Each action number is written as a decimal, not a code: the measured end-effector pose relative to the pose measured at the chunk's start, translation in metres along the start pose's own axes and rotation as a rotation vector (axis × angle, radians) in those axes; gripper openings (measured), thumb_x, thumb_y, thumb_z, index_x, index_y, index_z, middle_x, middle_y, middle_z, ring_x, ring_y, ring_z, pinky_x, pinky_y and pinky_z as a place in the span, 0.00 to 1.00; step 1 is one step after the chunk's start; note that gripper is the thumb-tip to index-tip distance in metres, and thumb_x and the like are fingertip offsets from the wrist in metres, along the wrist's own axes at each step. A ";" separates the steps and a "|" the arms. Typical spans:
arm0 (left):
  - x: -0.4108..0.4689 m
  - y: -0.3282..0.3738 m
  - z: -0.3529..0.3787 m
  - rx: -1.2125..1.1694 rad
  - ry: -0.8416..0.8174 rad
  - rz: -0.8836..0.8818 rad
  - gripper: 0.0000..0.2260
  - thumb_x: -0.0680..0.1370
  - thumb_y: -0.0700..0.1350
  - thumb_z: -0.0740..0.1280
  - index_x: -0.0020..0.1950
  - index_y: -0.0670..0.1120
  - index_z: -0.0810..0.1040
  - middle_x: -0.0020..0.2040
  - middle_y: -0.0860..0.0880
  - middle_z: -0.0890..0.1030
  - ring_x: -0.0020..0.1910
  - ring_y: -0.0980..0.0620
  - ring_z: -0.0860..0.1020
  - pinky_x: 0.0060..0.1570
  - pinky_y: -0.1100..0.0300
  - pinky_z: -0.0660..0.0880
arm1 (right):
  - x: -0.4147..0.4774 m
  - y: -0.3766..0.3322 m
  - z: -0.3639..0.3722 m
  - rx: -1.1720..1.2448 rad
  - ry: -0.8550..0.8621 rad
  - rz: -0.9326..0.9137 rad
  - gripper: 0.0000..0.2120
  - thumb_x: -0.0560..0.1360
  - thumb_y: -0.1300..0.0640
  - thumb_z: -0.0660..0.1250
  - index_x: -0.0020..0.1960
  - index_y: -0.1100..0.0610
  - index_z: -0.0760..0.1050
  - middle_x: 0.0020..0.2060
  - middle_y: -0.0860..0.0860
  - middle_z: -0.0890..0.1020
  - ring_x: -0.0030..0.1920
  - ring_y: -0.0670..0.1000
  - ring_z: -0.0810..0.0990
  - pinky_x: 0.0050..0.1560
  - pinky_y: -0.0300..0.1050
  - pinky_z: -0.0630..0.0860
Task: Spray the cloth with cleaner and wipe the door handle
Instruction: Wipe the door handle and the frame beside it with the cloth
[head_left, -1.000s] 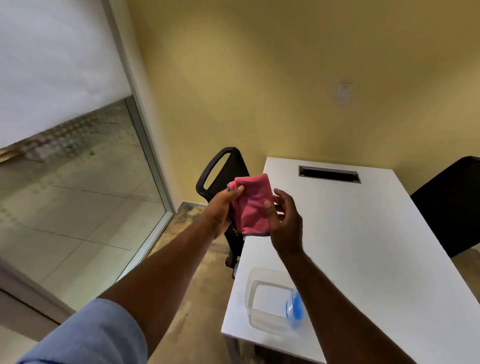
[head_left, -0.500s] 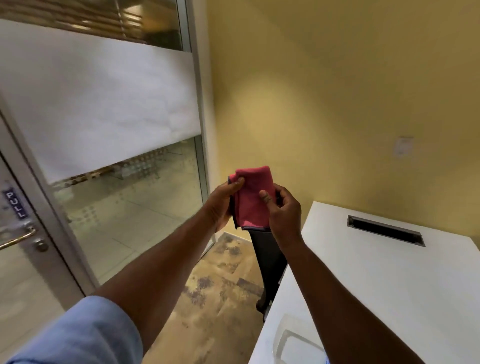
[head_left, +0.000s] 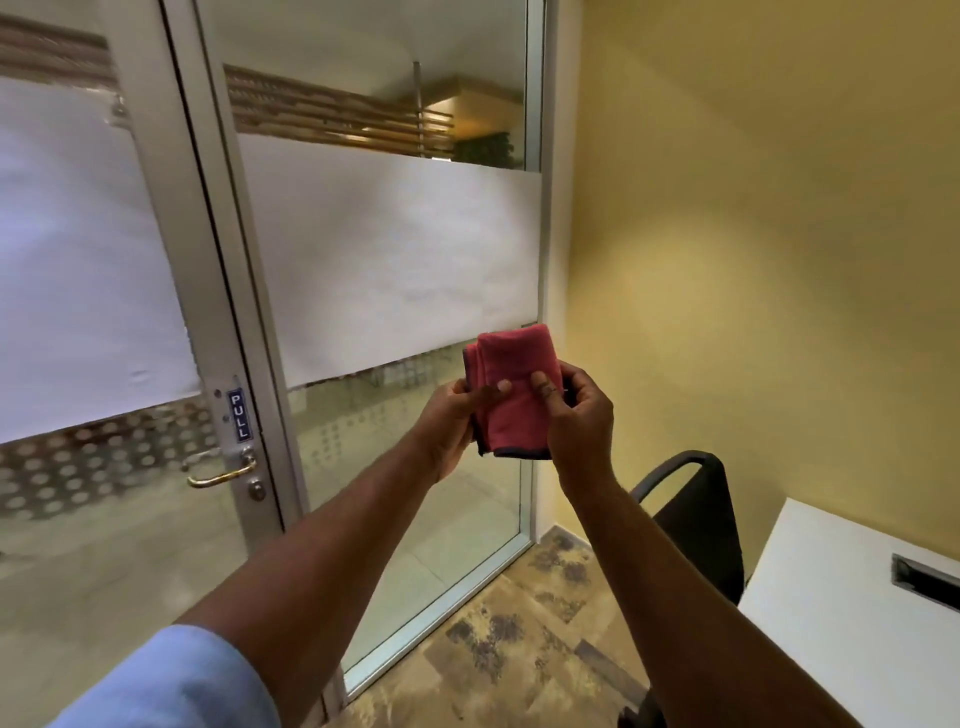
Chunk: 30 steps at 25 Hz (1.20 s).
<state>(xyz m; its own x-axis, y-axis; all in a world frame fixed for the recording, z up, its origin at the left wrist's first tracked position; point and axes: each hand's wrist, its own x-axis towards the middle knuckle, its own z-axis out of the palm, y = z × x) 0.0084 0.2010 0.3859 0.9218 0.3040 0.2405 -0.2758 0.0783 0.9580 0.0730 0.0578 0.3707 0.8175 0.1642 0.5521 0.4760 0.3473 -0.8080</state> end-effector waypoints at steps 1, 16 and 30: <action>0.003 0.006 -0.016 0.011 0.030 0.008 0.26 0.71 0.47 0.77 0.67 0.39 0.79 0.55 0.44 0.86 0.53 0.46 0.84 0.52 0.51 0.82 | 0.004 0.004 0.017 0.031 -0.011 0.015 0.06 0.78 0.48 0.71 0.55 0.46 0.80 0.49 0.47 0.86 0.48 0.50 0.86 0.45 0.48 0.85; -0.006 0.035 -0.237 0.211 0.225 -0.063 0.20 0.71 0.42 0.80 0.61 0.43 0.81 0.51 0.46 0.85 0.49 0.47 0.82 0.47 0.55 0.78 | 0.033 0.070 0.251 0.298 -0.201 0.267 0.12 0.77 0.44 0.72 0.45 0.52 0.83 0.40 0.49 0.87 0.39 0.50 0.84 0.39 0.47 0.82; 0.052 0.017 -0.398 0.412 0.669 -0.023 0.08 0.82 0.49 0.69 0.58 0.47 0.83 0.49 0.50 0.87 0.50 0.49 0.83 0.48 0.58 0.77 | 0.090 0.189 0.398 0.355 -0.394 0.408 0.09 0.73 0.51 0.76 0.48 0.53 0.81 0.42 0.53 0.86 0.44 0.56 0.84 0.48 0.57 0.82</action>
<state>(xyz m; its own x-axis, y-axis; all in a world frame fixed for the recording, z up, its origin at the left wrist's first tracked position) -0.0569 0.5964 0.3523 0.5304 0.8238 0.2002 -0.0143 -0.2274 0.9737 0.1076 0.5055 0.3494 0.6979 0.6480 0.3049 -0.0365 0.4574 -0.8885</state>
